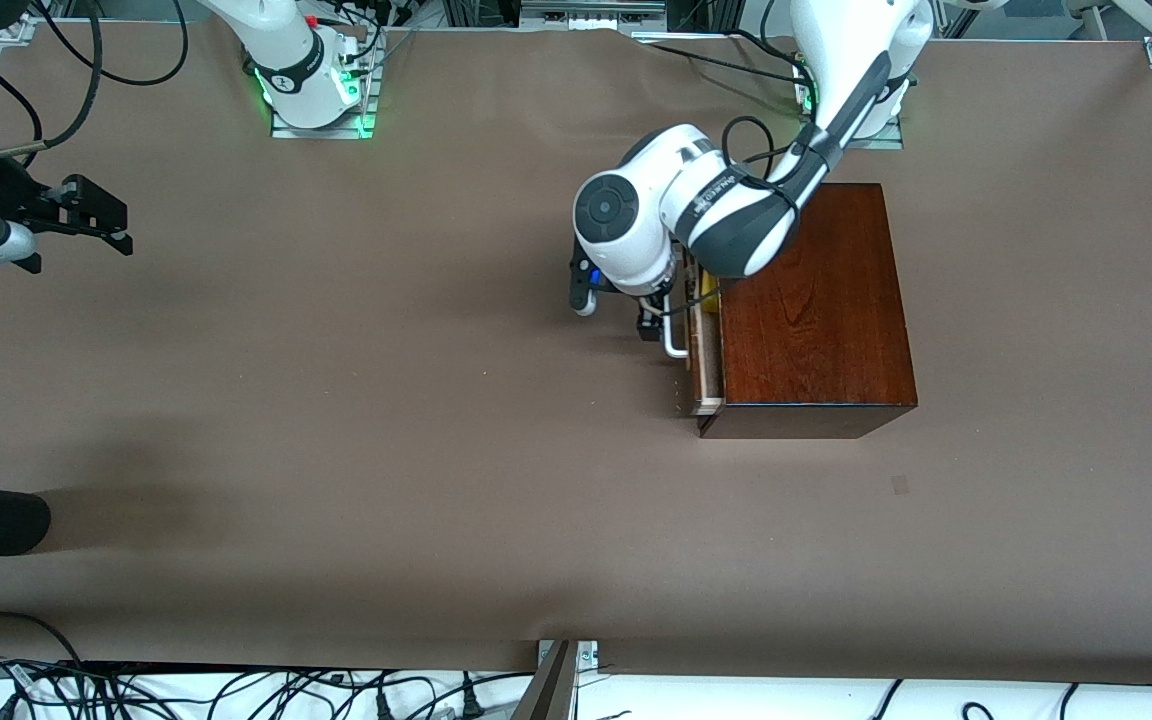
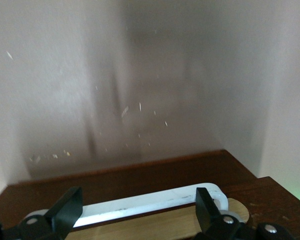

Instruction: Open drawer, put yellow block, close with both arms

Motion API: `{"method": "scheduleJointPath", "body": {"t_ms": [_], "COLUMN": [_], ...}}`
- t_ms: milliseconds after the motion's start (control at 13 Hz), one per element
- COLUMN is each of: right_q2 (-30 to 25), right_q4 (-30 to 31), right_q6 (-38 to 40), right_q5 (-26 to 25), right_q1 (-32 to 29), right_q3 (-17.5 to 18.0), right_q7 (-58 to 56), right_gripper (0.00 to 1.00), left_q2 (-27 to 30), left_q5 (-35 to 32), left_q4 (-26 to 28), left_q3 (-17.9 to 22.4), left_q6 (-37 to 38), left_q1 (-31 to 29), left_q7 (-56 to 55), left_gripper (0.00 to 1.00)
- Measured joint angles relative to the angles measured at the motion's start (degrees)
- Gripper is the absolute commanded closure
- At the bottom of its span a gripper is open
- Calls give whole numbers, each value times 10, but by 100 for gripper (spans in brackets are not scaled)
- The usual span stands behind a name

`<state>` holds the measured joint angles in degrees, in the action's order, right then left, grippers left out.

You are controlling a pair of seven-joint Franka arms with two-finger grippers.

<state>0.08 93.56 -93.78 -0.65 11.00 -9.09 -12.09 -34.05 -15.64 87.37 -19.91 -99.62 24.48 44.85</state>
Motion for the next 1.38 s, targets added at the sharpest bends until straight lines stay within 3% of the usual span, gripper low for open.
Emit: {"method": "scheduleJointPath", "body": {"t_ms": [690, 920, 1380], "right_q2": [3, 4, 4], "right_q4": [0, 0, -1], "right_q6": [22, 23, 23], "right_q5": [-1, -1, -1], "right_q1": [-27, -69, -71], "right_q3": [12, 52, 62], "right_q7": [3, 3, 3], "right_gripper": [0, 0, 0], "left_q2": [15, 75, 188], "left_q5": [12, 55, 56], "left_q4": [-3, -15, -31], "left_q3": [-4, -3, 6], "left_q6": [22, 40, 111], "left_q1": [-14, -30, -126], "left_q7": [-16, -83, -228], "left_gripper": [0, 0, 0]}}
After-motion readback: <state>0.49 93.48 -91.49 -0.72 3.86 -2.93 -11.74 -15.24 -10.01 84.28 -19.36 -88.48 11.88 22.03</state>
